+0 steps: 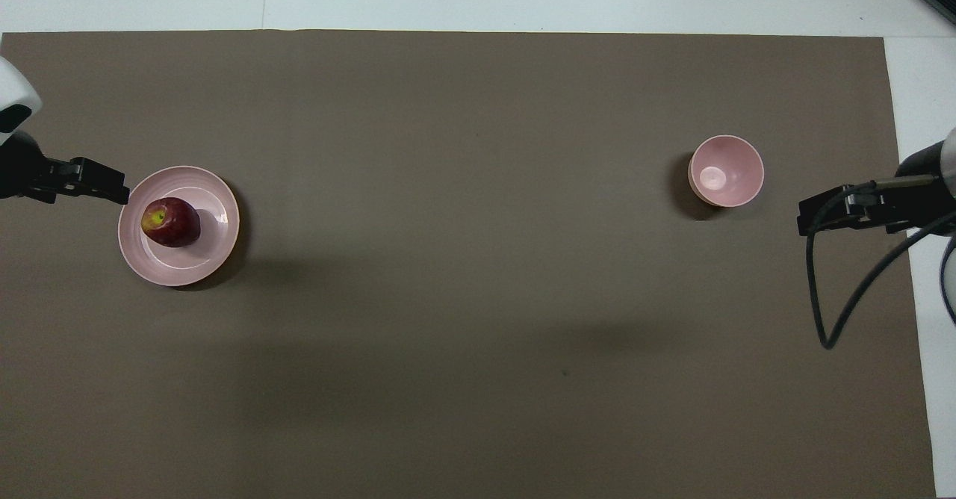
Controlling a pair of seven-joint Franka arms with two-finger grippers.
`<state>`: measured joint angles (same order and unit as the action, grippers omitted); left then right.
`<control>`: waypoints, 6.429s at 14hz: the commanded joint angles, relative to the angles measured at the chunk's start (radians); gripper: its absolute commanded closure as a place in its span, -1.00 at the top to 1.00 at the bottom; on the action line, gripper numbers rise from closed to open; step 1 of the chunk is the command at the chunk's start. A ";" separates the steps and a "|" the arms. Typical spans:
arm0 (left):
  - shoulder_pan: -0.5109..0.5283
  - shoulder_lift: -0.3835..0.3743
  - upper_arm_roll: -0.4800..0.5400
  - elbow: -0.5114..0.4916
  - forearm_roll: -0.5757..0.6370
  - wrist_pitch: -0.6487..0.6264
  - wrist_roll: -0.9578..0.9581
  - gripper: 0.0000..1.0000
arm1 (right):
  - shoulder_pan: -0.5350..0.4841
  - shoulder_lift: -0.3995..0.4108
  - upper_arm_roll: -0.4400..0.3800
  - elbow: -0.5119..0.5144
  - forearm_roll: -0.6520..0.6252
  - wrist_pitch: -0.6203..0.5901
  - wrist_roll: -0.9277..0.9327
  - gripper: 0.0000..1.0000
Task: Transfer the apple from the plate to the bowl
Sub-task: 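Reach the left gripper to the red apple on the pink plate, then lift the apple with the left gripper while the right gripper approaches, then grasp the apple with the right gripper and open the left gripper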
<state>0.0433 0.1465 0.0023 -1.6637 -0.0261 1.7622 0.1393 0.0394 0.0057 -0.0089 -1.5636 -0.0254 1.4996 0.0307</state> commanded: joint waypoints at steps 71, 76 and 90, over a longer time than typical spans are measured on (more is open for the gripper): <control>-0.345 -0.166 -0.065 -0.534 -1.399 0.301 -0.963 -1.00 | 0.248 0.151 0.009 -0.550 1.653 0.424 -0.848 1.00; -0.422 -0.196 -0.065 -0.570 -1.456 0.344 -1.021 -1.00 | 0.266 0.120 0.009 -0.596 1.653 0.432 -0.911 1.00; -0.516 -0.211 -0.065 -0.591 -1.486 0.444 -1.031 -1.00 | 0.251 0.056 0.009 -0.698 1.653 0.357 -0.980 0.09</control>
<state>-0.4477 -0.0262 -0.0760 -2.2189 -1.4922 2.1829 -0.8780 0.3068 0.0839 -0.0022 -2.2364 1.6045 1.8653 -0.9132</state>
